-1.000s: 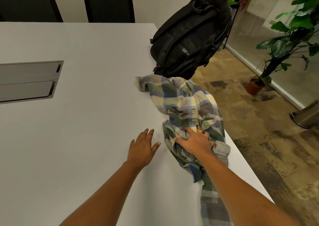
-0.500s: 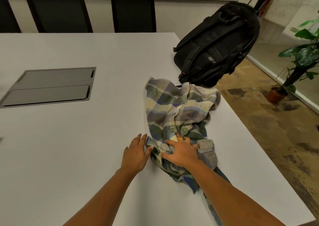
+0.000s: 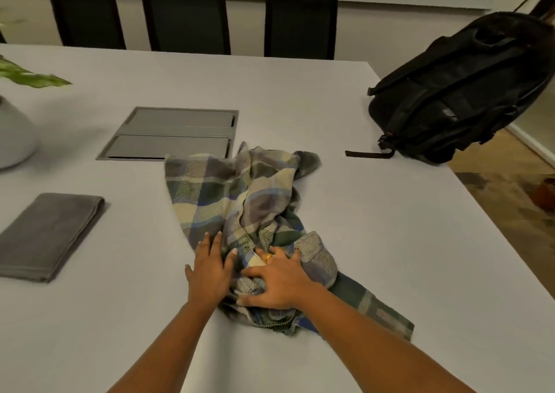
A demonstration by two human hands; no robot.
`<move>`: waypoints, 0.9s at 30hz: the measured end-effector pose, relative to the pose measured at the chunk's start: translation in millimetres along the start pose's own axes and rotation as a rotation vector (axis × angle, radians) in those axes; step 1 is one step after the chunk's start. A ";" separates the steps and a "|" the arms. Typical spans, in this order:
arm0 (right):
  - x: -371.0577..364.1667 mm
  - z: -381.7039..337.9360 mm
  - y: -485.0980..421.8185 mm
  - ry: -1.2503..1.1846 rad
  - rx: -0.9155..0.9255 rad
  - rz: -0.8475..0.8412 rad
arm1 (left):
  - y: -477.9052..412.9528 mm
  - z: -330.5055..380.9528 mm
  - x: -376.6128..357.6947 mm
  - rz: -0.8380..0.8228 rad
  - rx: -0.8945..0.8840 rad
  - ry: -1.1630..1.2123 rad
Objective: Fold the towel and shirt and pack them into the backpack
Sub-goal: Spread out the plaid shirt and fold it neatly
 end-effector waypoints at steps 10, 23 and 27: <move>30.8 10.9 -19.3 -0.019 -0.252 0.293 | 0.6 -56.0 3.4 -0.079 0.068 -0.071; 33.8 70.0 -16.1 -0.186 -0.456 0.301 | -14.6 -20.9 0.1 0.051 -0.034 0.155; 45.9 74.9 -15.2 -0.143 -0.433 0.317 | -17.2 -11.4 1.5 0.106 -0.049 0.218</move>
Point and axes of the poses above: each hand's wrist, its own y-axis away from the middle knuckle, its own x-axis out of the back of the hand, z = x × y, the point moved 10 cm from there along -y, towards the middle knuckle, and after that the axes turned 6 degrees about z, right-handed, at the moved point
